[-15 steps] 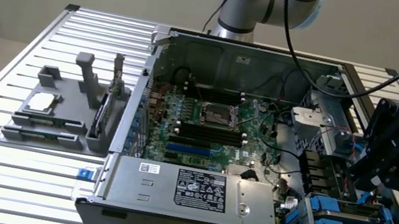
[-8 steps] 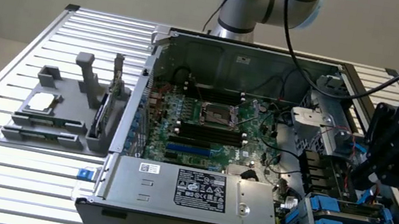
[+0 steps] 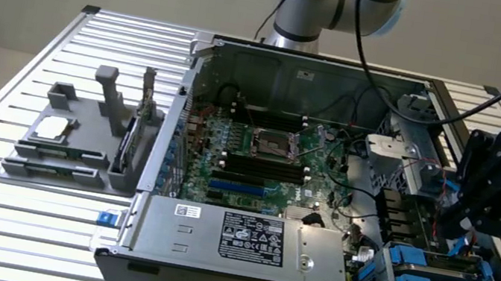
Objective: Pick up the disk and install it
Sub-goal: 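Insert the second disk wire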
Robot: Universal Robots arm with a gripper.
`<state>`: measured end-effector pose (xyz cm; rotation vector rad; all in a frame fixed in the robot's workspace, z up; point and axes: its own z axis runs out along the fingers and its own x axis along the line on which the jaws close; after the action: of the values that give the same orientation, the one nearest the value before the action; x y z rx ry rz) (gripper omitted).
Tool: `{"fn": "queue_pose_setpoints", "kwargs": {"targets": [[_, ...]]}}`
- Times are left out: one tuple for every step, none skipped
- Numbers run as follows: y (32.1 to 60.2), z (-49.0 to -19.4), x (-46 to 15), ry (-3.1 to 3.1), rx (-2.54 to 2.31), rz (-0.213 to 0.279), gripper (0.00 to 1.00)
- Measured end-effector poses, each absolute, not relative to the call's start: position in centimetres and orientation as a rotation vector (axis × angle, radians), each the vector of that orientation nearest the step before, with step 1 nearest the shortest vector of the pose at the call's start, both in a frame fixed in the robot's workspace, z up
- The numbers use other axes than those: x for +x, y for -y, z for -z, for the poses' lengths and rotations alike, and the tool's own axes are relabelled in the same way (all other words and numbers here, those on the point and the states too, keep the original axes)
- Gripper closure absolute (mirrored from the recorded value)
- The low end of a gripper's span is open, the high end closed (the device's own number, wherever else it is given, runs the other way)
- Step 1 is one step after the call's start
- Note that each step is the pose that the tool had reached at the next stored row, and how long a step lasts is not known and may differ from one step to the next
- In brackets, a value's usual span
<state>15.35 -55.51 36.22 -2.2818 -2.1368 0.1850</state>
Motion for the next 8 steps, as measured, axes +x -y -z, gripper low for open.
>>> {"fn": "queue_pose_setpoints", "kwargs": {"targets": [[55.53,-36.23,15.23,2.136,-2.281,-0.184,0.84],[55.53,-36.23,15.13,2.136,-2.280,-0.182,0.84],[55.53,-36.23,15.04,2.135,-2.280,-0.180,0.84],[55.53,-36.23,15.00,2.135,-2.279,-0.178,0.84],[55.53,-36.23,15.01,2.134,-2.278,-0.177,0.84],[55.53,-36.22,15.01,2.134,-2.278,-0.176,0.84],[55.53,-36.22,15.01,2.134,-2.278,-0.176,0.84],[55.53,-36.22,15.01,2.134,-2.277,-0.175,0.84]]}}
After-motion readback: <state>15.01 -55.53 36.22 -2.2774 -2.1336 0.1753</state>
